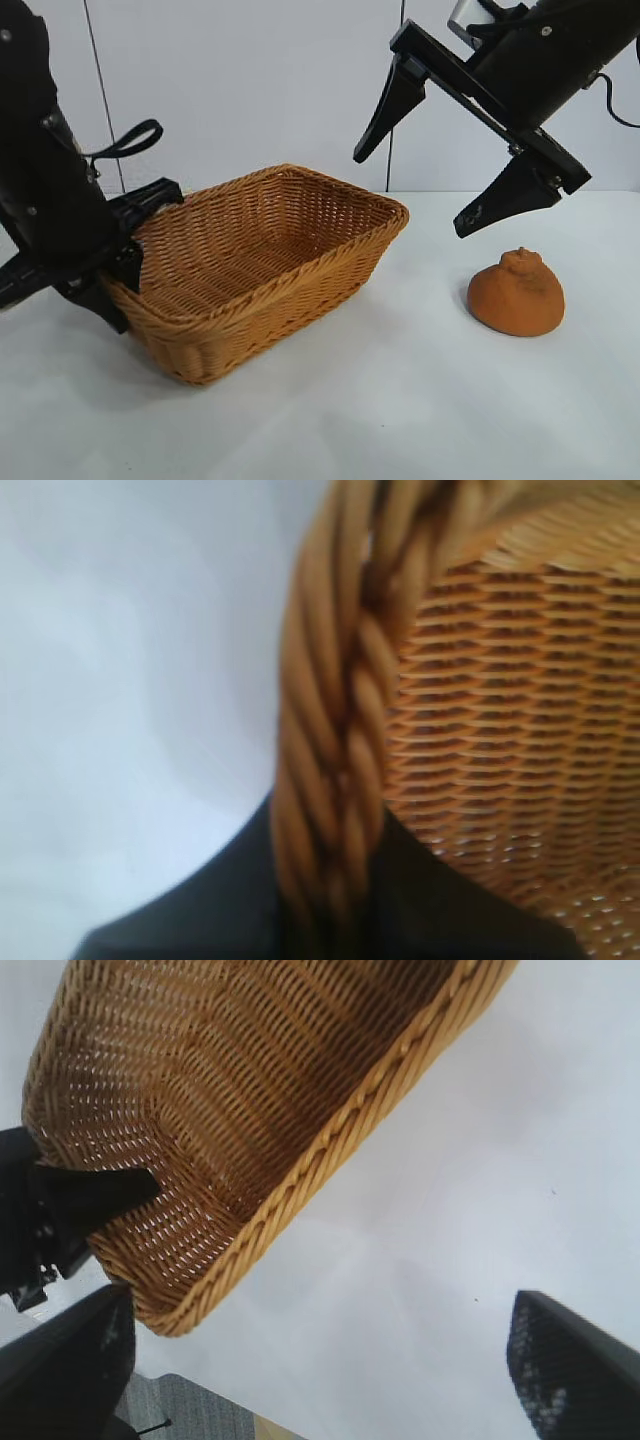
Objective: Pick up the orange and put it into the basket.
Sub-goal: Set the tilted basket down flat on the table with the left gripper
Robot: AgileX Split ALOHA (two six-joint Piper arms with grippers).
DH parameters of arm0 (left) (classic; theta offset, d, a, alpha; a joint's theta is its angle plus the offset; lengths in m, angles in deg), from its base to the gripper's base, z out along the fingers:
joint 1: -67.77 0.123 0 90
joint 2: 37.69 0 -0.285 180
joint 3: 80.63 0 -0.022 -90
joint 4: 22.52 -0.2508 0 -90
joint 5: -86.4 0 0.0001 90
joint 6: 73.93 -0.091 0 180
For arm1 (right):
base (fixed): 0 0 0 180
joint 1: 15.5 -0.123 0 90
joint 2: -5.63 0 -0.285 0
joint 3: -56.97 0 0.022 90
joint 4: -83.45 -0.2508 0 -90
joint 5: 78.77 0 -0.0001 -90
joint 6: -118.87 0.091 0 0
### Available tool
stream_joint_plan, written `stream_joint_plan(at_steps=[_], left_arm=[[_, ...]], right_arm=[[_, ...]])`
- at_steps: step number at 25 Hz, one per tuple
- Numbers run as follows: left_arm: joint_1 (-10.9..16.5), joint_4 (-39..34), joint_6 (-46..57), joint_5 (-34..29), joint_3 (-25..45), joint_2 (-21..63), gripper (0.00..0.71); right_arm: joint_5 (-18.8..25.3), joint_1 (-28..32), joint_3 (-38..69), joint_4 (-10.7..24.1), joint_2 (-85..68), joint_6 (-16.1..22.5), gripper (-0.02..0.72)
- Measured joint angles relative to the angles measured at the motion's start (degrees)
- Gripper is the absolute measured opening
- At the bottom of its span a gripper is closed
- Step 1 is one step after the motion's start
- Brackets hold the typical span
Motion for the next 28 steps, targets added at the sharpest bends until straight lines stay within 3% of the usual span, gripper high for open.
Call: stream_joint_plan(at_steps=[5, 8, 19, 28], left_arm=[[5.36, 2.31, -13.65, -4.41, -5.16, -0.10, 0.085], [6.69, 2.37, -19.73, -6.65, -8.07, -0.68, 0.085], [6.21, 2.62, -37.46, -13.69, -12.25, -5.30, 0.085], [6.21, 9.75, -46.70, -14.75, -12.44, -6.84, 0.085]], right_arm=[[0.01, 0.00, 0.00, 0.00, 0.00, 0.00, 0.694], [0.06, 0.00, 0.00, 0.00, 0.00, 0.00, 0.694], [0.16, 0.00, 0.00, 0.00, 0.00, 0.00, 0.694], [0.16, 0.00, 0.00, 0.00, 0.00, 0.02, 0.694]])
